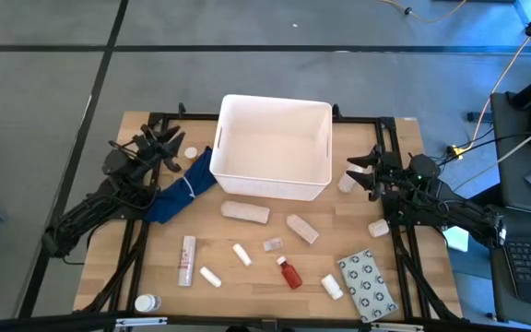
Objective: Pick & place medical supplies in basket/bin
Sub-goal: Put the orange pill bottle into the white bin
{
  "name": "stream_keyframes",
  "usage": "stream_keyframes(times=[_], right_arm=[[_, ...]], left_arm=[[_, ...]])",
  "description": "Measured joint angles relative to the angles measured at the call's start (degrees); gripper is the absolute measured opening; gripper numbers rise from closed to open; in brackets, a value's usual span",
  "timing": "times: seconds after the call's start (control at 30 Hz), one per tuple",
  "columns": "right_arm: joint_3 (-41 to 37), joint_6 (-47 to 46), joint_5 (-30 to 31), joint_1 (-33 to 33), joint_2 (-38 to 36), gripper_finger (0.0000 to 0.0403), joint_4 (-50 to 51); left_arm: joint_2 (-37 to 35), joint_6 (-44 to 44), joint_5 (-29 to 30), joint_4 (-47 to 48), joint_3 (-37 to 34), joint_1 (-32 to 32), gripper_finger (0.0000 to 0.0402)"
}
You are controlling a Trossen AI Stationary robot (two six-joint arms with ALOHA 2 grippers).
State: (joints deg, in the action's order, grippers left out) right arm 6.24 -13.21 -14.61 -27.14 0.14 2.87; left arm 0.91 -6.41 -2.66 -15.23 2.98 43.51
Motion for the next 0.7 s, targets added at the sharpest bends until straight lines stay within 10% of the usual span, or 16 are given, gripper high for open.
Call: stream_keyframes(times=[0.33,0.7], right_arm=[[0.0,0.1,0.0,0.0,0.0,0.0227,0.0],[0.0,2.5,0.0,0.0,0.0,0.0227,0.0]], left_arm=[[5.2,-3.7,1.2,11.3,5.1,0.1,0.0212],[28.6,-7.3,10.5,39.6,23.8,0.1,0.0209]])
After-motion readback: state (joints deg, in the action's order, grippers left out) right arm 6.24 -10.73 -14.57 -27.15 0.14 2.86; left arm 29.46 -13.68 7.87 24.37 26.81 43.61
